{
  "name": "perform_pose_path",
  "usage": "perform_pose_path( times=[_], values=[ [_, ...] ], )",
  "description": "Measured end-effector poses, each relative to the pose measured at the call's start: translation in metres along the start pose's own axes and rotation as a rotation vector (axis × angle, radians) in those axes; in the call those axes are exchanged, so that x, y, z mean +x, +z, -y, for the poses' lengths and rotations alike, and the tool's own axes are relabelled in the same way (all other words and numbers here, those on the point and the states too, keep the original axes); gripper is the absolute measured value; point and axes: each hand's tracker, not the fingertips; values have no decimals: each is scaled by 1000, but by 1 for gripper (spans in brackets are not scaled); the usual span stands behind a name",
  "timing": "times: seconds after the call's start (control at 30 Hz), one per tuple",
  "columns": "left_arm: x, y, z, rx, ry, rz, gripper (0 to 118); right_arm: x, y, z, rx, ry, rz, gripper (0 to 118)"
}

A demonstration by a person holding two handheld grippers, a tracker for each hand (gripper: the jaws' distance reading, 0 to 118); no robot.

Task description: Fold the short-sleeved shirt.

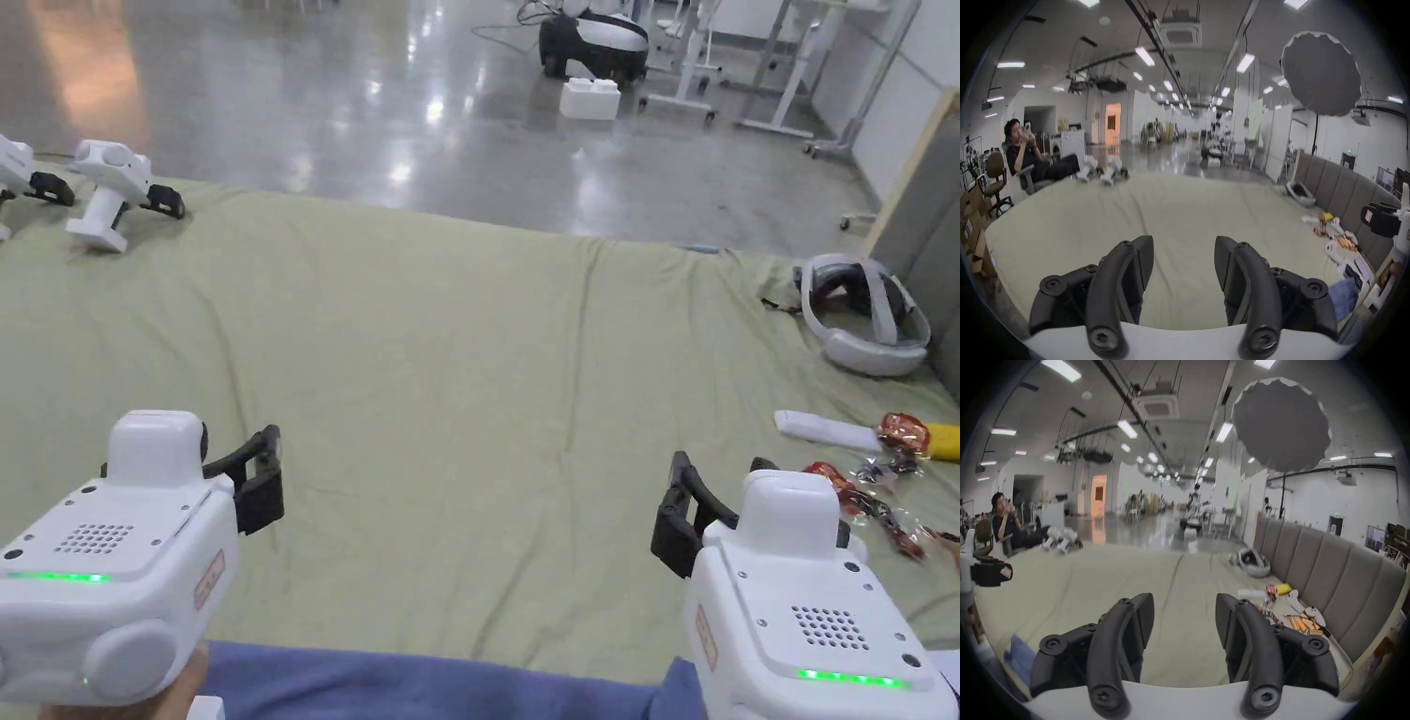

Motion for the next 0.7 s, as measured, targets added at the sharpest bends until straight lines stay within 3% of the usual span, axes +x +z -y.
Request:
perform_pose_path(
  times=[0.03,0.07,0.1,0.17,0.3,0.5,0.7],
  values=[
    [5,1,-4,30,-10,-13,58,-4,1,-4,37,-22,8,52],
    [11,4,-8,66,-25,-13,48,-8,1,-8,65,-39,7,46],
    [16,6,-11,97,-40,-17,28,-11,1,-11,76,-46,10,36],
    [25,8,-16,132,-83,-74,26,-16,-1,-18,79,-53,18,21],
    [30,12,-20,175,-59,-29,2,-17,-7,-23,76,-89,-17,8],
    [22,17,-22,151,-102,-39,2,-19,-11,-21,60,-110,-34,6],
    [-38,13,-7,-42,-46,-8,2,-23,-15,-19,50,-102,-48,6]
  ],
)
